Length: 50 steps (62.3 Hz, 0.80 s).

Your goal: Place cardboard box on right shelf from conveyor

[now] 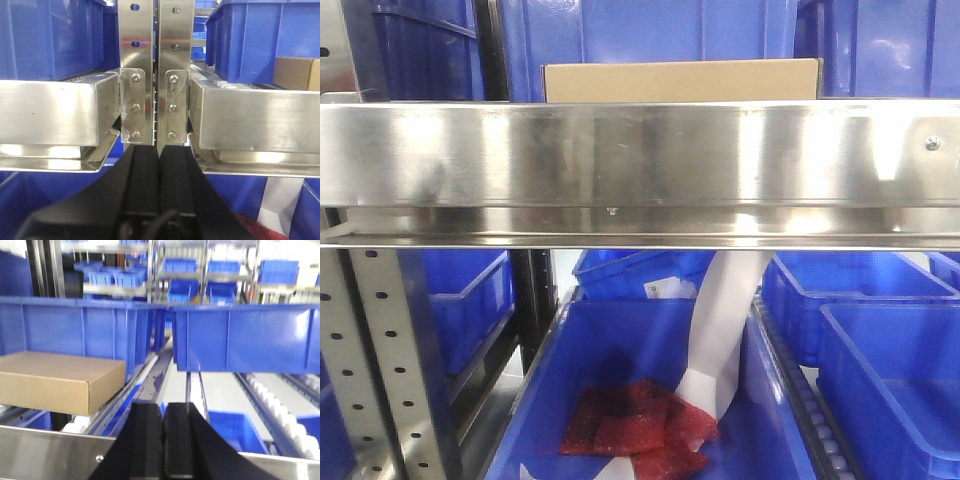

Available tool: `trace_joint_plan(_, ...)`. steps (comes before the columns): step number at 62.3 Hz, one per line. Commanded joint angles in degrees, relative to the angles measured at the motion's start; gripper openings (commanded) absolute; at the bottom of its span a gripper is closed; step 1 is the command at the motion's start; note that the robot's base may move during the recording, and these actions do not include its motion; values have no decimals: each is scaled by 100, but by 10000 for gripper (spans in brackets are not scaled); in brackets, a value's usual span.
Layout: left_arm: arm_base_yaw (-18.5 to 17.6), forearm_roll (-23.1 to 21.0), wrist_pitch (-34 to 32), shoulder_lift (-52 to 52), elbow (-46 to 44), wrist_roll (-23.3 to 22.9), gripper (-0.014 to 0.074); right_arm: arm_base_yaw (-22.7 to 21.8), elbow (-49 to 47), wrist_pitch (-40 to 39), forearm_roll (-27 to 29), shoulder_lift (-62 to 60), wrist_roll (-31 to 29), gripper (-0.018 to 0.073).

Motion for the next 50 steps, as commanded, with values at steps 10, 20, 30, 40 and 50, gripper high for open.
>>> trace_joint_plan(10,-7,-27,-498,-34,35,1,-116,-37,-95,-480,-69,-175,0,50)
trace_joint_plan(20,-7,-27,-498,-34,35,1,-116,-37,-95,-480,-69,-175,0,50)
trace_joint_plan(30,-7,-27,-498,-34,35,1,-116,-37,106,-586,-69,-175,0,50)
trace_joint_plan(40,-7,-27,-498,-34,35,1,-116,-37,1010,-1738,-52,-175,0,50)
trace_joint_plan(50,-7,-27,-498,-34,35,1,-116,-37,1677,-2034,-19,-175,0,50)
